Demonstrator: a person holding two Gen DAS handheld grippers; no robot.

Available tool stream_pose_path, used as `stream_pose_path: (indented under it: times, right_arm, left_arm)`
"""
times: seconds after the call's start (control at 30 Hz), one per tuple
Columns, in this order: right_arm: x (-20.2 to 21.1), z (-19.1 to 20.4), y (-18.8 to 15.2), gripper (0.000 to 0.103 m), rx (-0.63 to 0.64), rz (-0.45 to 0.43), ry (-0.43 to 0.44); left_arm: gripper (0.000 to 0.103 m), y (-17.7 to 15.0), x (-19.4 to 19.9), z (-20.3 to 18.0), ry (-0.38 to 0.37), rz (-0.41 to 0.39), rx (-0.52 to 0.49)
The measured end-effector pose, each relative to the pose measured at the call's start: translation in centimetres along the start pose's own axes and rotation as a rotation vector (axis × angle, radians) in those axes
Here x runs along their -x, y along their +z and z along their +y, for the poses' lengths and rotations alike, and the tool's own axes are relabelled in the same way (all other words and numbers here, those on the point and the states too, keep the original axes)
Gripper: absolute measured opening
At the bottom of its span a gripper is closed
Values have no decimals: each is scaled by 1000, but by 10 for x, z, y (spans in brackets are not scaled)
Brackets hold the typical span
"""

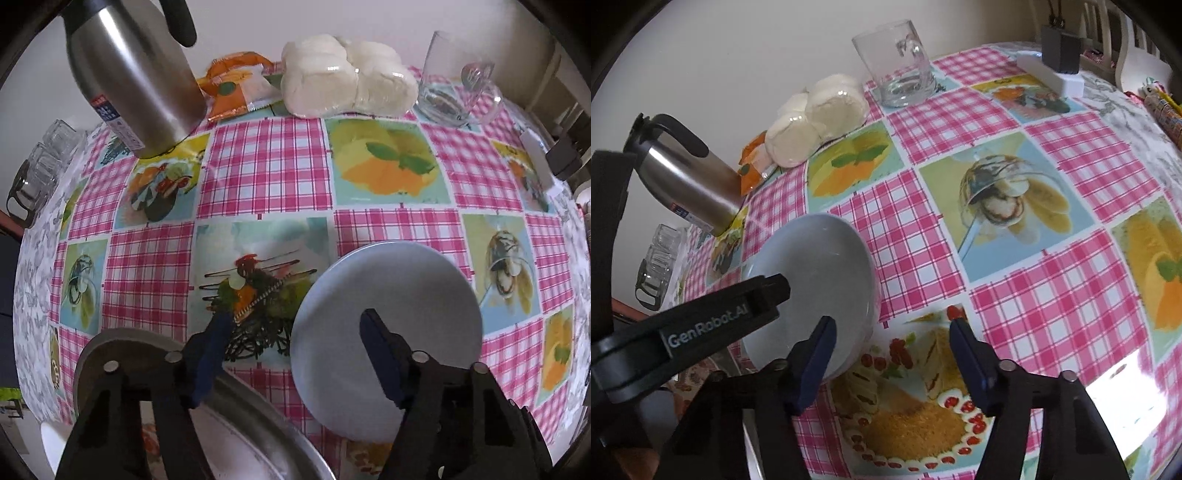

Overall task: Organize plates and bowls
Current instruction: 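Close the right tool on the plain white bowl's rim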

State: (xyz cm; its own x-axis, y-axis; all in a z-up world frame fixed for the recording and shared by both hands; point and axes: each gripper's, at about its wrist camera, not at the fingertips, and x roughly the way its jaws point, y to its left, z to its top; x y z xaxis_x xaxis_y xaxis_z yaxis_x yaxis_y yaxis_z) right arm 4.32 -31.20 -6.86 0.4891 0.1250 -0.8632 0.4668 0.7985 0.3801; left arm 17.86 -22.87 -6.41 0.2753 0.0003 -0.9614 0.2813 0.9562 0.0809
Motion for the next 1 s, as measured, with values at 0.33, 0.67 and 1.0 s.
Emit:
stream_pose_path:
  times: [0.33, 0.67, 1.0]
  right_arm:
    - [-16, 3, 3, 56, -8, 22, 10]
    - [-16, 9, 5, 31, -9, 15, 57]
    - [0, 0, 4, 20, -40, 8, 55]
  left_arm:
    - [55, 6, -15, -4, -9, 18, -3]
    - [39, 6, -14, -7, -79, 1, 3]
    - [33, -5, -4, -10, -142, -2, 33]
